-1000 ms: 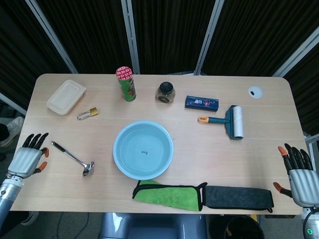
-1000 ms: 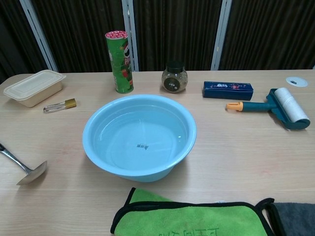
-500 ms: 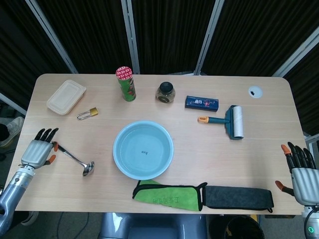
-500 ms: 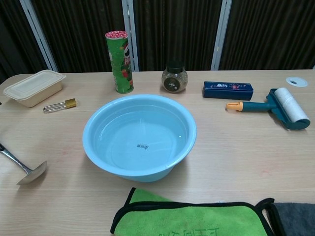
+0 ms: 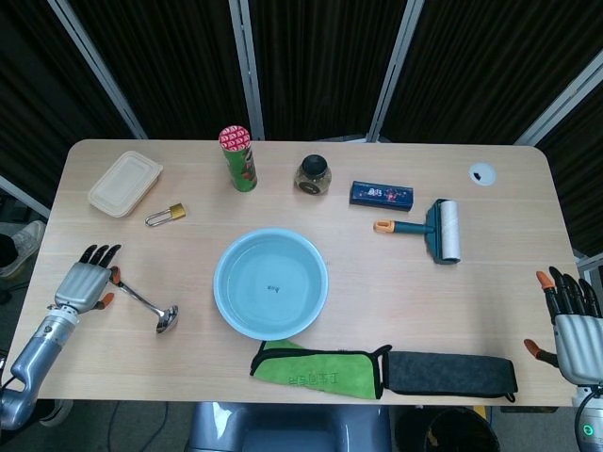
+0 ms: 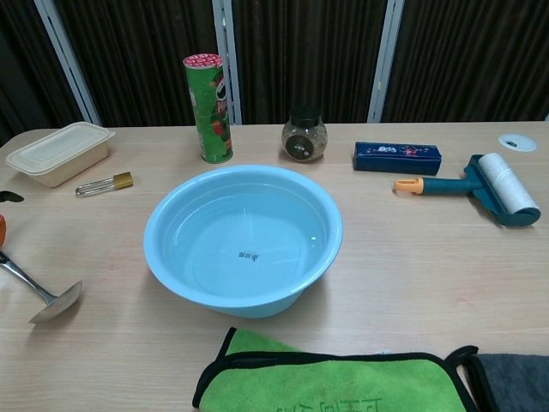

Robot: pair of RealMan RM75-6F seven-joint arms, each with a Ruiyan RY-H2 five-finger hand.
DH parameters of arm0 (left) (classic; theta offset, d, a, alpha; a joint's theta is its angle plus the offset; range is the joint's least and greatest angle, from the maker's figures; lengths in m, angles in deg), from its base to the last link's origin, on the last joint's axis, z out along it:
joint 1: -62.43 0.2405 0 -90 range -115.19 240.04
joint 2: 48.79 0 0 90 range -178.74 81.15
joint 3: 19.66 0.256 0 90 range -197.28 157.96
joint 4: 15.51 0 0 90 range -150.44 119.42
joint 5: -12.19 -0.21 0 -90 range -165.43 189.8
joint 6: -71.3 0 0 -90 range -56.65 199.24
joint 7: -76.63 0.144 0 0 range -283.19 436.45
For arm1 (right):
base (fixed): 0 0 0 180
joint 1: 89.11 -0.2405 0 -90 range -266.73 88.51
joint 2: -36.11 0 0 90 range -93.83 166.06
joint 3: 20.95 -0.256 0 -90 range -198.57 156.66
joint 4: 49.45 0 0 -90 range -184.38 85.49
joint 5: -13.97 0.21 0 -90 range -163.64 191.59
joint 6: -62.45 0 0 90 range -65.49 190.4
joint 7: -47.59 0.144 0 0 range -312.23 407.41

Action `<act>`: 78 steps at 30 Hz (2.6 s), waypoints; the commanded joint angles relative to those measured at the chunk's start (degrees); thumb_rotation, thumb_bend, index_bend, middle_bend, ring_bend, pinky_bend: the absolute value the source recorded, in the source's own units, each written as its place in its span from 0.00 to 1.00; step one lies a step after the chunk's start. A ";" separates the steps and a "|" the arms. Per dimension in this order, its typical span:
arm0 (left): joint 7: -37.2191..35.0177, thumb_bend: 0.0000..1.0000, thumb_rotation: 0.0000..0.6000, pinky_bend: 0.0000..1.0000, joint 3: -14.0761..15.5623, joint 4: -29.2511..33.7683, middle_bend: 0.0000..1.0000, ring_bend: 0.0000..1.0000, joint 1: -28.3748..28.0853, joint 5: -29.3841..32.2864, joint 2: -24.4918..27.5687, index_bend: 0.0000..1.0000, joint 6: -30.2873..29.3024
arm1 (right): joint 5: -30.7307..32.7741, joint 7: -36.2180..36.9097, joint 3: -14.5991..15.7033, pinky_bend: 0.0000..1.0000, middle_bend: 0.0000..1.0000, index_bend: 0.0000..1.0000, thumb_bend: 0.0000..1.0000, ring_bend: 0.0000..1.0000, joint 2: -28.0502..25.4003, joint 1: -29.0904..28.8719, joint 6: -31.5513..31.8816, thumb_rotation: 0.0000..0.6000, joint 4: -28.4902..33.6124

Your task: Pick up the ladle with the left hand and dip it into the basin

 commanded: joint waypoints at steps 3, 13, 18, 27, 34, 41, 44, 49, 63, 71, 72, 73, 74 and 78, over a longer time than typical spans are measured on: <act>-0.88 0.35 1.00 0.00 0.39 -0.77 0.00 0.00 -0.62 -0.15 -0.60 0.43 0.84 | 0.45 -0.28 -0.22 0.00 0.00 0.00 0.00 0.00 0.13 -0.13 -0.22 1.00 -0.02; -1.77 0.35 1.00 0.00 1.00 -2.57 0.00 0.00 -2.36 -0.59 -2.59 0.43 2.56 | 1.33 -0.70 -0.61 0.00 0.00 0.00 0.00 0.00 0.28 -0.28 -0.47 1.00 -0.12; -2.33 0.35 1.00 0.00 1.27 -2.82 0.00 0.00 -3.03 -0.82 -3.10 0.44 3.04 | 1.72 -0.68 -0.80 0.00 0.00 0.00 0.00 0.00 0.28 -0.35 -0.57 1.00 -0.20; -2.63 0.35 1.00 0.00 2.18 -1.29 0.00 0.00 -2.99 -1.35 -2.60 0.46 2.51 | 1.74 -0.38 -0.83 0.00 0.00 0.00 0.00 0.00 0.17 -0.30 -0.44 1.00 -0.18; -1.51 0.35 1.00 0.00 1.99 -1.25 0.00 0.00 -2.59 -0.77 -2.45 0.47 1.74 | 1.61 -0.43 -0.77 0.00 0.00 0.00 0.00 0.00 0.19 -0.26 -0.29 1.00 -0.18; -1.47 0.35 1.00 0.00 2.24 -2.02 0.00 0.00 -2.53 -0.29 -2.70 0.48 2.85 | 1.87 -0.97 -0.82 0.00 0.00 0.00 0.00 0.00 0.47 -0.53 -0.77 1.00 -0.29; -1.75 0.35 1.00 0.00 2.36 -2.56 0.00 0.00 -2.58 -0.31 -2.94 0.48 3.05 | 2.02 -1.24 -0.85 0.00 0.00 0.00 0.00 0.00 0.59 -0.63 -0.92 1.00 -0.30; -2.03 0.35 1.00 0.00 2.47 -3.51 0.00 0.00 -2.68 -0.23 -3.33 0.48 3.50 | 2.16 -1.44 -0.87 0.00 0.00 0.00 0.00 0.00 0.68 -0.69 -1.02 1.00 -0.33; -2.53 0.36 1.00 0.00 2.85 -4.94 0.00 0.00 -2.64 -0.40 -4.08 0.55 3.66 | 2.25 -1.67 -0.78 0.00 0.00 0.00 0.00 0.00 0.74 -0.82 -1.27 1.00 -0.34; -2.68 0.40 1.00 0.00 3.02 -4.00 0.00 0.00 -2.17 -0.58 -3.31 0.59 2.64 | 2.09 -1.67 -0.68 0.00 0.00 0.00 0.00 0.00 0.75 -0.84 -1.25 1.00 -0.32; -2.79 0.39 1.00 0.00 3.08 -3.67 0.00 0.00 -2.07 -0.63 -3.09 0.59 2.47 | 2.06 -1.68 -0.65 0.00 0.00 0.00 0.00 0.00 0.75 -0.85 -1.27 1.00 -0.30; -3.03 0.39 1.00 0.00 3.20 -3.08 0.00 0.00 -1.93 -0.73 -2.70 0.59 2.23 | 1.96 -1.73 -0.60 0.00 0.00 0.00 0.00 0.00 0.76 -0.85 -1.25 1.00 -0.22; -3.42 0.39 1.00 0.00 3.41 -2.16 0.00 0.00 -1.74 -0.91 -2.06 0.59 1.93 | 1.96 -1.80 -0.58 0.00 0.00 0.00 0.00 0.00 0.74 -0.83 -1.22 1.00 -0.19; -4.23 0.39 1.00 0.00 4.74 2.36 0.00 0.00 -0.68 -2.09 0.96 0.59 0.18 | 1.37 -1.47 -0.33 0.00 0.00 0.00 0.00 0.00 0.65 -0.71 -0.92 1.00 -0.12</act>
